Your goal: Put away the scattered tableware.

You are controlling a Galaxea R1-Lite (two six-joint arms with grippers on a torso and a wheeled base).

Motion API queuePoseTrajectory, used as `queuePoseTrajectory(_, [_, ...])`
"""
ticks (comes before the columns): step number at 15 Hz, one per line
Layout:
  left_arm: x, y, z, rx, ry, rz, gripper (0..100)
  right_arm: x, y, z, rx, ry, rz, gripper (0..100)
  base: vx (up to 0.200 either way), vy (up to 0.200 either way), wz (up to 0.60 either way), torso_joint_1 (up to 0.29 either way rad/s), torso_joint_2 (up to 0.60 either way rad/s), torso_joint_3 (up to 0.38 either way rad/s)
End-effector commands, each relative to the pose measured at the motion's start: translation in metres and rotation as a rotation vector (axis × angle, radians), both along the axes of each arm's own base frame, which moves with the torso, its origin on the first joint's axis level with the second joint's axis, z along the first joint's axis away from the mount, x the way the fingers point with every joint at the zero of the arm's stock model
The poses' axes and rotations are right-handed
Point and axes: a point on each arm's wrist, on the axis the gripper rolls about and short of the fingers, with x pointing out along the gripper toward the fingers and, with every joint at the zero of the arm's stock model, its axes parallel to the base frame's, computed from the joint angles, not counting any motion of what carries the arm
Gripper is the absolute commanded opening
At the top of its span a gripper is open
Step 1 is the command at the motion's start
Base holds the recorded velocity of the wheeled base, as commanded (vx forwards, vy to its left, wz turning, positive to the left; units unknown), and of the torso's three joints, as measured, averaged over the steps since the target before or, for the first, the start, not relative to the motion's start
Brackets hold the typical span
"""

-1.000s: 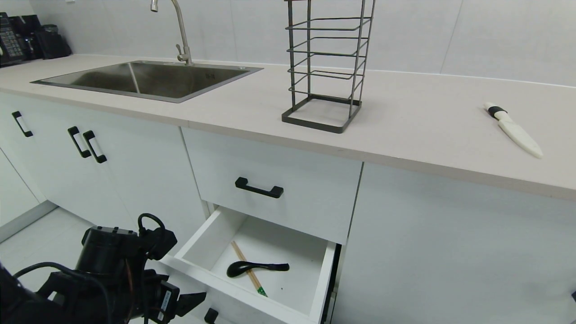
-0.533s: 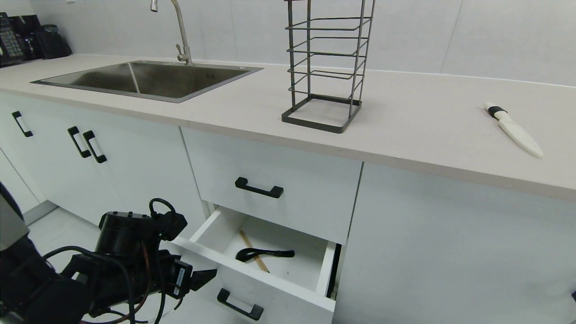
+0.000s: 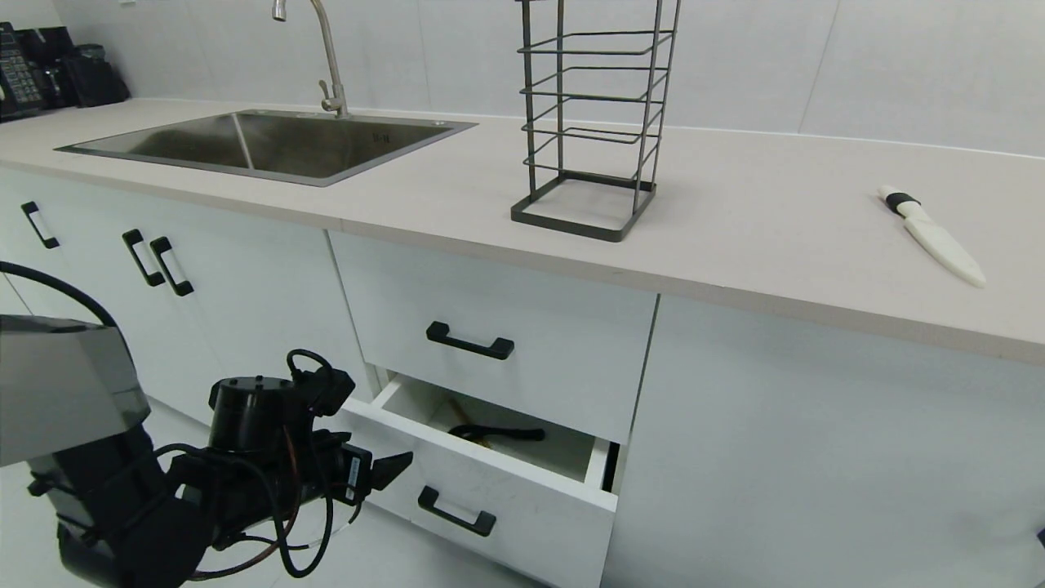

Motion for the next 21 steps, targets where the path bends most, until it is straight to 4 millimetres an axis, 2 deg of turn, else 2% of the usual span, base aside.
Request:
queuePoseTrajectory(1, [0.008,-0.002,-0.011,-0.004,0.024,0.003,100,0.0,0.0,0.0,0.0,0.002,0.001,100,0.0,0.0,0.0,0.0,0.0,0.0])
queuePoseTrajectory(9, [0.042,-0.01,-0.027,-0.063,-0.108,0.027,100,0.0,0.0,0.0,0.0,0.001,0.001,100,0.0,0.0,0.0,0.0,0.0,0.0])
queuePoseTrajectory(13, [0.049,-0.013,-0.028,-0.07,-0.134,0.023,100,0.0,0.0,0.0,0.0,0.002,0.001,100,0.0,0.0,0.0,0.0,0.0,0.0])
queuePoseTrajectory(21, [0.049,-0.016,-0.024,-0.087,-0.186,0.011,100,0.0,0.0,0.0,0.0,0.002,0.001,100,0.0,0.0,0.0,0.0,0.0,0.0])
